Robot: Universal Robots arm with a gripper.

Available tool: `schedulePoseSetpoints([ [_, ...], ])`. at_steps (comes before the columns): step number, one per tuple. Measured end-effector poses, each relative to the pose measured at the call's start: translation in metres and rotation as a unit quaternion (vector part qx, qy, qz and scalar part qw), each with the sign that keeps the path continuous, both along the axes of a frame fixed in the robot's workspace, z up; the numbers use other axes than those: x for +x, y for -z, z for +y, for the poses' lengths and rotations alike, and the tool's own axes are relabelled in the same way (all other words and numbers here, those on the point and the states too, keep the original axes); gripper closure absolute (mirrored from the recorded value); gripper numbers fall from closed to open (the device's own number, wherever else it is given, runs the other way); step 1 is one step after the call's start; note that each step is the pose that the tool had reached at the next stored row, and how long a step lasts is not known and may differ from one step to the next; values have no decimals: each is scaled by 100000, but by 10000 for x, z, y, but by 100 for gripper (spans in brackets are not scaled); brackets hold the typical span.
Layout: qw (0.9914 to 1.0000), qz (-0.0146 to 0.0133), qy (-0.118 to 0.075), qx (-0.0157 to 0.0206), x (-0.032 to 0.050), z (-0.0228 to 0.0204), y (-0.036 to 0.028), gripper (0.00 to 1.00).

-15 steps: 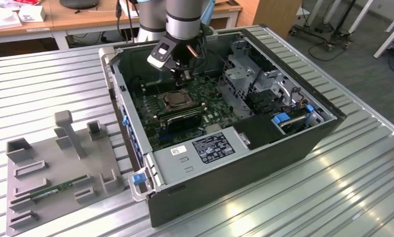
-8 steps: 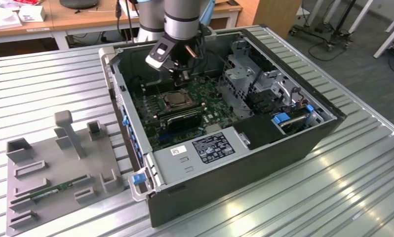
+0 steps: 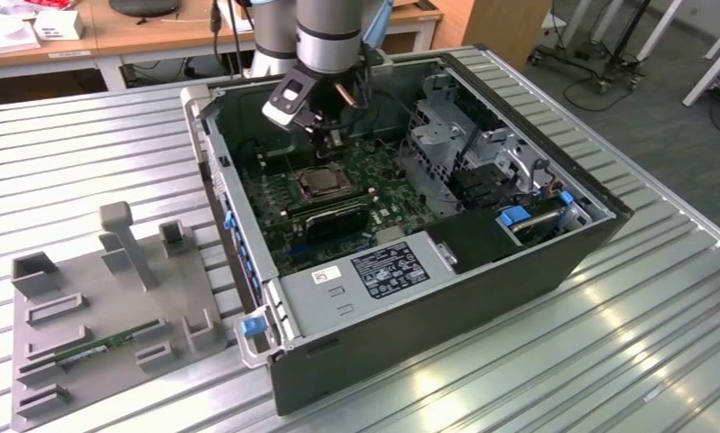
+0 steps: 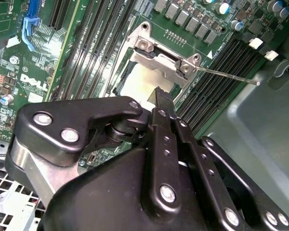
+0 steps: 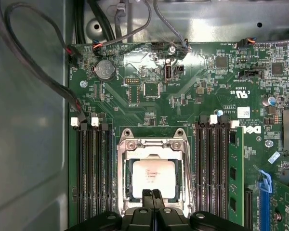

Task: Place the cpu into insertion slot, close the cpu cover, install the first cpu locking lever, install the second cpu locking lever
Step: 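Close the cpu cover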

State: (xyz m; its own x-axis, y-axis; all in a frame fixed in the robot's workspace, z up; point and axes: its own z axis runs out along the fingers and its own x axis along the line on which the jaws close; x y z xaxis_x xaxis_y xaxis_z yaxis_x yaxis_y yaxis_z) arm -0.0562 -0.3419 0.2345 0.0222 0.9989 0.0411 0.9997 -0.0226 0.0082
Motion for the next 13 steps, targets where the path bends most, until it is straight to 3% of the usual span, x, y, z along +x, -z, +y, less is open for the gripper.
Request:
schedulePoseSetpoints([
  [13,100000,1,2,2,-53,0,0,89],
])
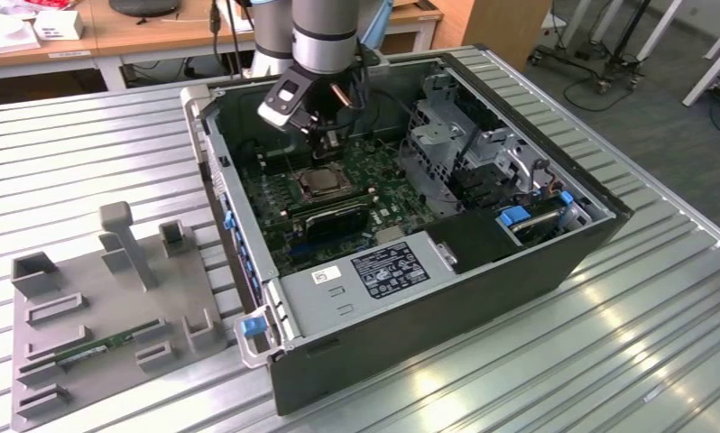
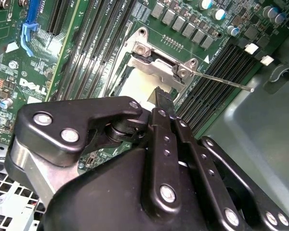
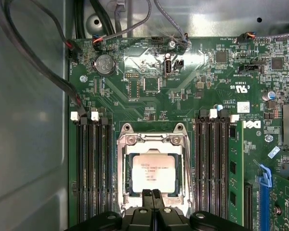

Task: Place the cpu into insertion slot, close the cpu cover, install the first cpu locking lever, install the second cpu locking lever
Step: 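Close the cpu cover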

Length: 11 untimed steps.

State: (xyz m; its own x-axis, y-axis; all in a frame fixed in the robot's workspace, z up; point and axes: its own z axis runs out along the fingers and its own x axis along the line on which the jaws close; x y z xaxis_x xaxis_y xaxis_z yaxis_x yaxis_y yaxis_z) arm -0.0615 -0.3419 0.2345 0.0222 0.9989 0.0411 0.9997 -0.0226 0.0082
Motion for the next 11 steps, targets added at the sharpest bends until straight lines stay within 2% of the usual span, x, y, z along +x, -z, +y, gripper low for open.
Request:
schedulePoseSetpoints([
  [11,100000,-2,-1,3,-40,0,0,89],
])
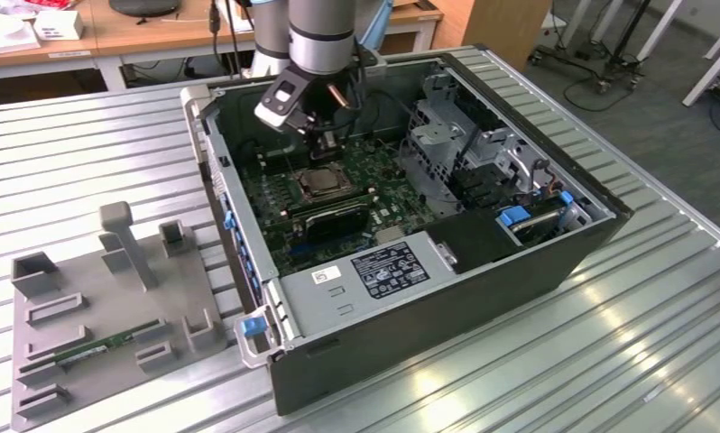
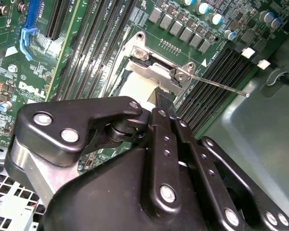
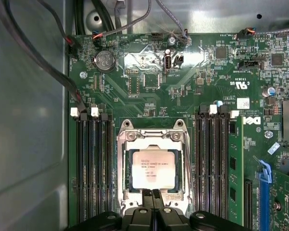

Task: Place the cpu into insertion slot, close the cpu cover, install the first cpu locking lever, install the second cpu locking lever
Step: 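Close the cpu cover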

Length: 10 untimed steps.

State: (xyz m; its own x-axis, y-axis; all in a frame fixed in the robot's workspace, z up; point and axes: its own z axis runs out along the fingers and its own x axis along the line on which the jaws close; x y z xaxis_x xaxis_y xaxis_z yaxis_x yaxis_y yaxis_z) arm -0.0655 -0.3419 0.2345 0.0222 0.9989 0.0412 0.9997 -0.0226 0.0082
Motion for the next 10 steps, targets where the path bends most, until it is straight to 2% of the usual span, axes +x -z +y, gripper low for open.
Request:
schedulePoseSetpoints([
  [10,100000,-1,0,6,-36,0,0,89],
])
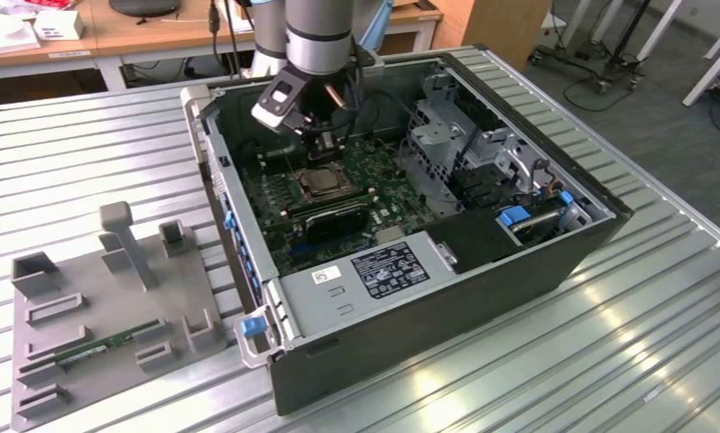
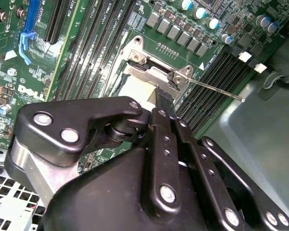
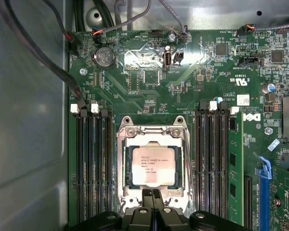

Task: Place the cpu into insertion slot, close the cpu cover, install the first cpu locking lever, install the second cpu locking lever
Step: 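Close the cpu cover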

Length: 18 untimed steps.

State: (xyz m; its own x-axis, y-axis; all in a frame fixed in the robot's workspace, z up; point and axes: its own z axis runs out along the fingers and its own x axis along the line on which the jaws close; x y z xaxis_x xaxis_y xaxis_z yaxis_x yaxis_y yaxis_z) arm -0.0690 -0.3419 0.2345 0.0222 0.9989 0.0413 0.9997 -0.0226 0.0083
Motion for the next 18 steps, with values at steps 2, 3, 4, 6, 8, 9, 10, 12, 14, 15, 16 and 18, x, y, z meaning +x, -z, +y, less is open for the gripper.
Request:
schedulePoseSetpoints([
  [2,100000,0,0,2,-8,0,0,89],
  [3,100000,0,0,4,-12,0,0,89],
  [4,100000,0,1,6,-15,0,0,89],
  [6,100000,1,0,7,-23,0,0,89],
  [8,100000,0,1,12,-31,0,0,89],
  [9,100000,2,-1,11,-35,0,0,89],
  [10,100000,0,0,13,-39,0,0,89],
  [12,100000,1,1,14,-46,0,0,89],
  [14,100000,1,0,12,-55,0,0,89],
  [15,100000,0,-1,12,-59,0,0,89],
  [16,100000,0,2,12,-63,0,0,89],
  [18,100000,1,1,16,-71,0,0,89],
])
